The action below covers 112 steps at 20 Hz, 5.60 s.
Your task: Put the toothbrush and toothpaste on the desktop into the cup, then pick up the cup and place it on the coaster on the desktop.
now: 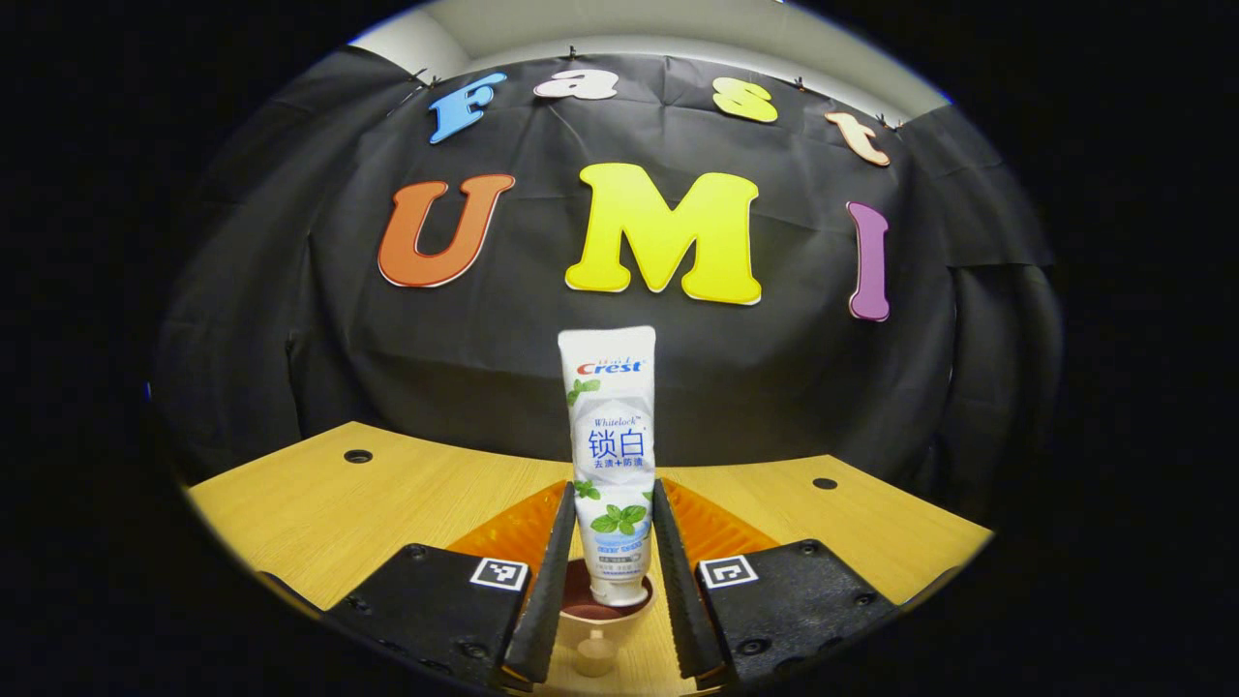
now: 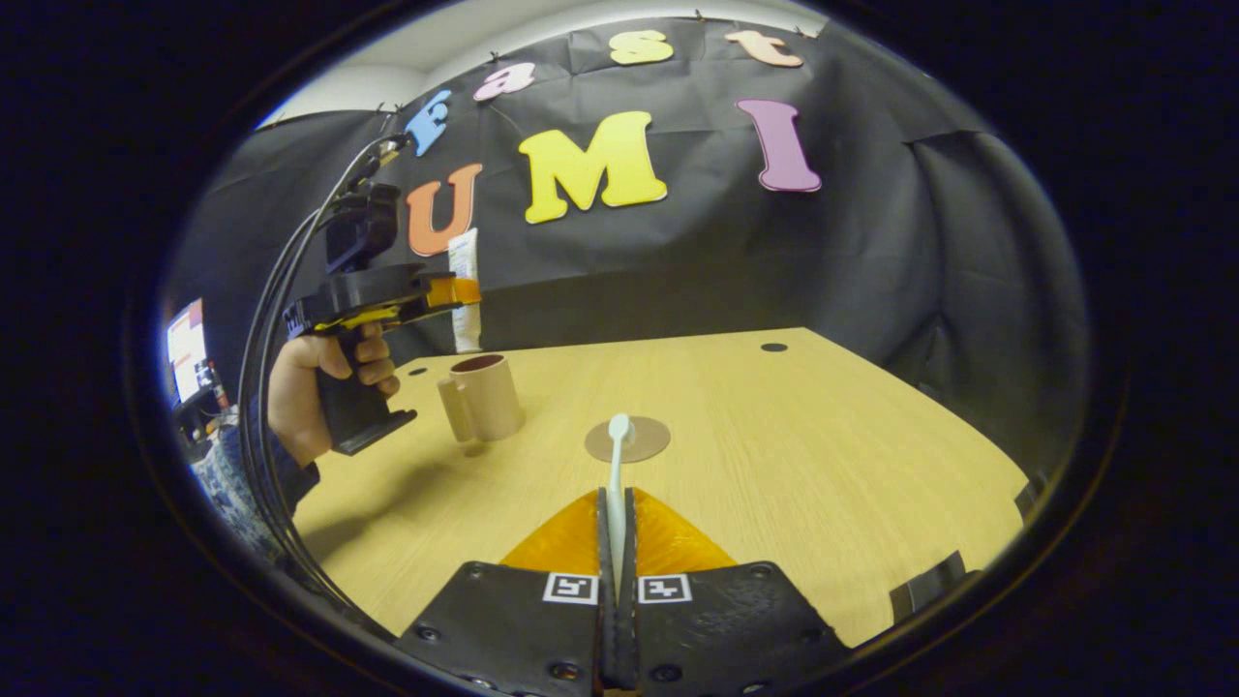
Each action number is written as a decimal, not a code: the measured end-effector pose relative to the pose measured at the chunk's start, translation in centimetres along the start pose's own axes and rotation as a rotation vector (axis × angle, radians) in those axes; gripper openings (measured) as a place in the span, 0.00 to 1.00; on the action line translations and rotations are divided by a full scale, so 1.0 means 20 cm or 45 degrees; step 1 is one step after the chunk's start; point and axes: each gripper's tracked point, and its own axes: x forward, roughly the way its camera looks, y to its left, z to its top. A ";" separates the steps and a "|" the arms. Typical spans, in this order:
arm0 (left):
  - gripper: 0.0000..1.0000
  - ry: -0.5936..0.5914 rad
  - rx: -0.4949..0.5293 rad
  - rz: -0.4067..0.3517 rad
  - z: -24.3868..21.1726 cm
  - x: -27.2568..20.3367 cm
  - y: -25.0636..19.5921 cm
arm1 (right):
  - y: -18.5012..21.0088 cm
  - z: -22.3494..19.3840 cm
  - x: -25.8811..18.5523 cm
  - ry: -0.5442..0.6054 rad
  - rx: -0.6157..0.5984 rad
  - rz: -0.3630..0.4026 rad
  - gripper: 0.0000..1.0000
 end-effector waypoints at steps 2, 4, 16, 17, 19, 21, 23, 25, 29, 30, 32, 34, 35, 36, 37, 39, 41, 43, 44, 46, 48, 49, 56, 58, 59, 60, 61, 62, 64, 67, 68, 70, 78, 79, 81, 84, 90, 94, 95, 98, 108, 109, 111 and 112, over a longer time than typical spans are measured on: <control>0.50 0.011 -0.002 -0.006 0.00 0.01 -0.01 | 0.00 0.00 0.00 -0.002 0.004 0.000 0.01; 0.50 0.023 -0.001 -0.007 -0.02 0.00 0.00 | 0.00 0.01 0.00 -0.008 0.002 -0.005 0.00; 0.94 0.004 0.049 0.037 0.03 -0.04 0.05 | 0.01 0.02 0.02 -0.014 -0.015 -0.018 0.00; 0.95 -0.006 0.048 0.035 0.04 -0.04 0.06 | 0.02 0.03 0.02 -0.015 -0.016 -0.016 0.00; 0.98 -0.028 0.052 0.056 0.06 -0.05 0.10 | 0.04 0.06 0.05 -0.024 -0.025 -0.017 0.01; 0.98 -0.046 0.057 0.060 0.08 -0.08 0.15 | 0.07 0.10 0.06 -0.041 -0.029 -0.006 0.01; 0.98 -0.081 0.056 0.074 0.13 -0.11 0.22 | 0.13 0.16 0.11 -0.062 -0.049 0.005 0.01; 0.97 -0.096 0.058 0.078 0.15 -0.14 0.27 | 0.20 0.22 0.18 -0.072 -0.045 0.027 0.00; 0.97 -0.114 0.011 0.109 0.16 -0.22 0.41 | 0.38 0.43 0.32 -0.135 -0.056 0.084 0.00; 0.98 -0.112 -0.011 0.135 0.15 -0.23 0.45 | 0.44 0.50 0.36 -0.157 -0.054 0.107 0.00; 0.97 -0.108 -0.037 0.160 0.12 -0.26 0.50 | 0.55 0.62 0.43 -0.187 -0.036 0.175 0.00; 0.97 -0.085 -0.057 0.159 0.07 -0.25 0.53 | 0.63 0.72 0.50 -0.208 -0.018 0.215 0.01; 0.97 -0.067 -0.067 0.151 0.04 -0.25 0.54 | 0.67 0.78 0.53 -0.220 -0.013 0.236 0.00; 0.97 -0.046 -0.068 0.151 0.02 -0.26 0.54 | 0.71 0.82 0.58 -0.227 -0.016 0.252 0.00; 0.97 -0.042 -0.062 0.154 0.01 -0.26 0.56 | 0.75 0.87 0.60 -0.239 -0.024 0.264 0.00; 0.97 -0.044 -0.051 0.162 -0.01 -0.27 0.58 | 0.82 0.96 0.65 -0.279 -0.052 0.293 0.00; 0.98 -0.035 -0.046 0.154 -0.03 -0.30 0.60 | 0.88 1.05 0.71 -0.331 -0.081 0.311 0.00; 0.98 -0.033 -0.049 0.137 -0.04 -0.32 0.59 | 0.95 1.12 0.77 -0.371 -0.079 0.347 0.00; 0.98 -0.034 -0.048 0.133 -0.03 -0.33 0.59 | 0.99 1.13 0.81 -0.371 -0.072 0.374 0.00; 0.98 -0.041 -0.033 0.124 -0.03 -0.35 0.59 | 1.05 1.13 0.87 -0.356 -0.053 0.407 0.03; 0.98 -0.051 -0.011 0.115 -0.02 -0.36 0.59 | 1.09 1.09 0.93 -0.327 -0.036 0.426 0.01; 0.98 -0.054 -0.007 0.110 -0.02 -0.36 0.60 | 1.11 1.08 0.95 -0.318 -0.035 0.435 0.01; 0.98 -0.008 -0.041 0.082 -0.10 -0.35 0.59 | 1.11 1.12 0.97 -0.371 -0.046 0.407 0.04; 0.98 0.003 -0.049 0.085 -0.11 -0.35 0.61 | 1.12 1.11 0.98 -0.376 -0.070 0.402 0.04; 0.98 0.009 -0.056 0.080 -0.12 -0.36 0.60 | 1.13 1.11 0.99 -0.377 -0.081 0.403 0.04; 0.98 0.016 -0.062 0.081 -0.13 -0.36 0.60 | 1.13 1.09 0.98 -0.370 -0.087 0.406 0.08; 0.98 0.024 -0.063 0.081 -0.14 -0.36 0.60 | 1.13 1.08 0.99 -0.365 -0.087 0.404 0.08; 0.98 0.029 -0.064 0.080 -0.14 -0.36 0.60 | 1.14 1.08 0.98 -0.361 -0.084 0.411 0.06; 0.98 0.034 -0.062 0.082 -0.15 -0.36 0.60 | 1.14 1.07 0.98 -0.358 -0.076 0.417 0.06; 0.98 0.036 -0.065 0.082 -0.16 -0.36 0.61 | 1.14 1.07 0.98 -0.357 -0.074 0.417 0.07; 0.98 0.040 -0.067 0.081 -0.16 -0.36 0.61 | 1.14 1.06 0.98 -0.354 -0.073 0.419 0.07; 0.98 0.048 -0.071 0.085 -0.17 -0.35 0.61 | 1.14 1.04 0.98 -0.347 -0.077 0.419 0.07; 0.98 0.061 -0.082 0.086 -0.18 -0.36 0.60 | 1.16 0.99 1.00 -0.329 -0.065 0.434 0.08; 0.98 0.066 -0.084 0.087 -0.20 -0.36 0.60 | 1.16 0.99 1.01 -0.331 -0.065 0.436 0.08; 0.98 0.075 -0.095 0.084 -0.21 -0.37 0.60 | 1.16 0.98 1.01 -0.349 -0.068 0.436 0.11; 0.98 0.099 -0.095 0.087 -0.25 -0.38 0.60 | 1.14 0.91 1.02 -0.326 -0.092 0.419 0.17; 0.98 0.147 -0.100 0.043 -0.26 -0.40 0.51 | 1.04 0.93 0.86 -0.362 -0.105 0.393 0.58; 0.98 0.161 -0.128 0.019 -0.25 -0.44 0.45 | 0.91 1.01 0.70 -0.444 -0.116 0.355 0.72; 0.98 0.165 -0.135 0.010 -0.25 -0.44 0.42 | 0.87 1.04 0.67 -0.464 -0.096 0.345 0.74; 0.98 0.168 -0.133 0.011 -0.25 -0.44 0.41 | 0.75 1.08 0.63 -0.481 -0.048 0.308 0.75; 0.98 0.159 -0.084 0.021 -0.25 -0.44 0.40 | 0.52 0.94 0.71 -0.343 0.036 0.194 0.84; 0.98 0.157 -0.079 0.018 -0.25 -0.44 0.40 | 0.49 0.91 0.73 -0.309 0.046 0.168 0.79; 0.98 0.150 -0.070 0.008 -0.25 -0.43 0.39 | 0.43 0.81 0.80 -0.230 0.064 0.109 0.84; 0.98 0.148 -0.066 0.004 -0.25 -0.43 0.39 | 0.39 0.75 0.83 -0.188 0.075 0.079 0.79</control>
